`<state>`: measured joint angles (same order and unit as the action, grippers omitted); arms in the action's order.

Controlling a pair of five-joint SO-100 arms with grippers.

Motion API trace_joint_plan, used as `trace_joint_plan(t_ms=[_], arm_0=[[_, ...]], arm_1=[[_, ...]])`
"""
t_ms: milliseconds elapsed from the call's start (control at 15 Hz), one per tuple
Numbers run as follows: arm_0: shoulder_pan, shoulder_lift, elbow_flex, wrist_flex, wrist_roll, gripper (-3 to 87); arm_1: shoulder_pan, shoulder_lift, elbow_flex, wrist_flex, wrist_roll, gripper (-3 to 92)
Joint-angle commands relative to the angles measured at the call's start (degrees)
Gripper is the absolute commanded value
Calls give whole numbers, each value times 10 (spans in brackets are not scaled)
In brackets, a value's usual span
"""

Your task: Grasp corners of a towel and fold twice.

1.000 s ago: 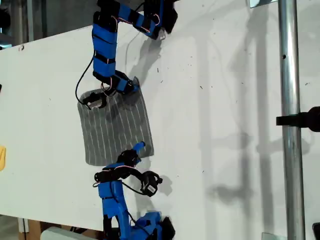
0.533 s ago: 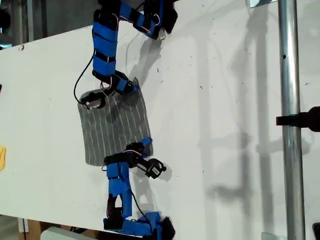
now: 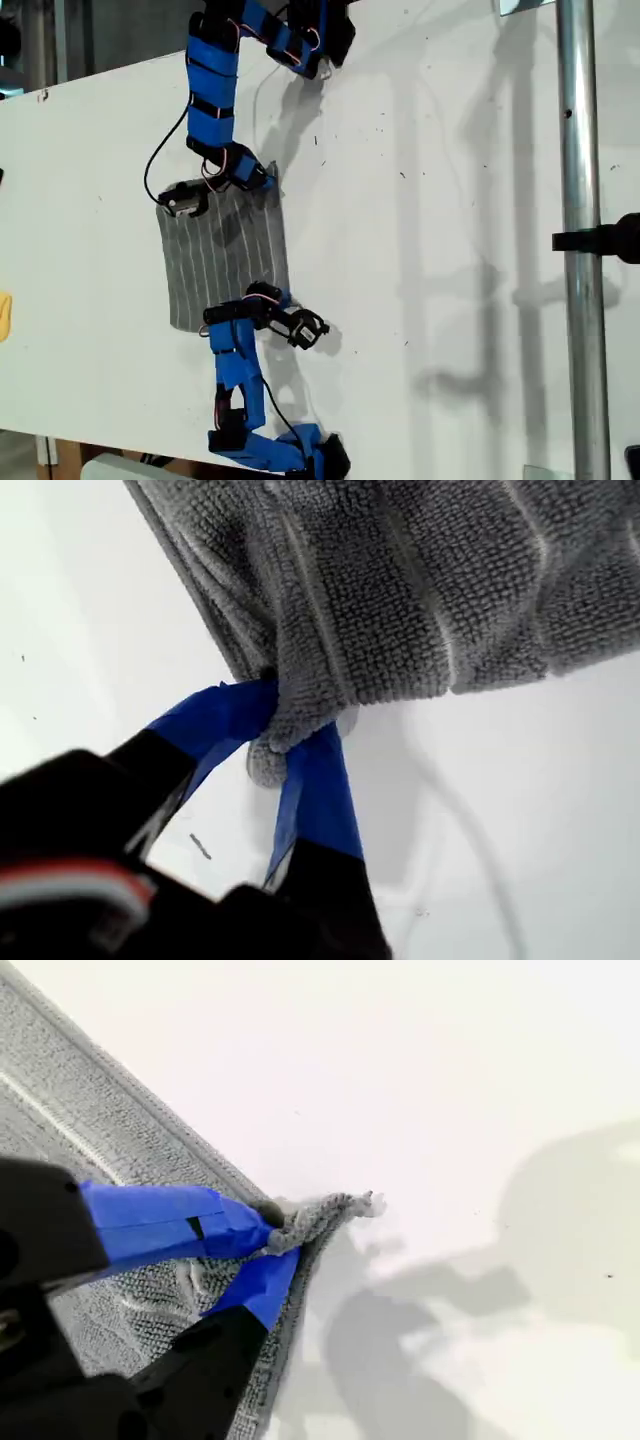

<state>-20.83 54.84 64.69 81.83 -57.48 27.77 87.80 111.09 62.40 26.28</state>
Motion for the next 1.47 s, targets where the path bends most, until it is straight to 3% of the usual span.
trace_joint_plan(t_ms=[0, 267, 400, 533, 733, 1133, 1400], arm_0=[[49, 33, -47, 47, -21, -27], [192, 134, -69, 101, -112, -27], [287, 160, -70, 110, -201, -27], [339, 161, -76, 114, -264, -27], [271, 157, -52, 134, -213, -27], [-42, 143, -45, 140, 44, -27], [-178, 156, -72, 144, 141, -27]], arm_1=[[-45, 74, 6, 28, 43, -3], [-215, 214, 14, 106, 200, -3], [-334, 287, 7, 141, 316, -3], [-406, 301, -12, 138, 372, -3], [-303, 273, -21, 134, 307, -3], [56, 186, -60, 62, 37, -3], [167, 99, -200, 45, -53, -3]])
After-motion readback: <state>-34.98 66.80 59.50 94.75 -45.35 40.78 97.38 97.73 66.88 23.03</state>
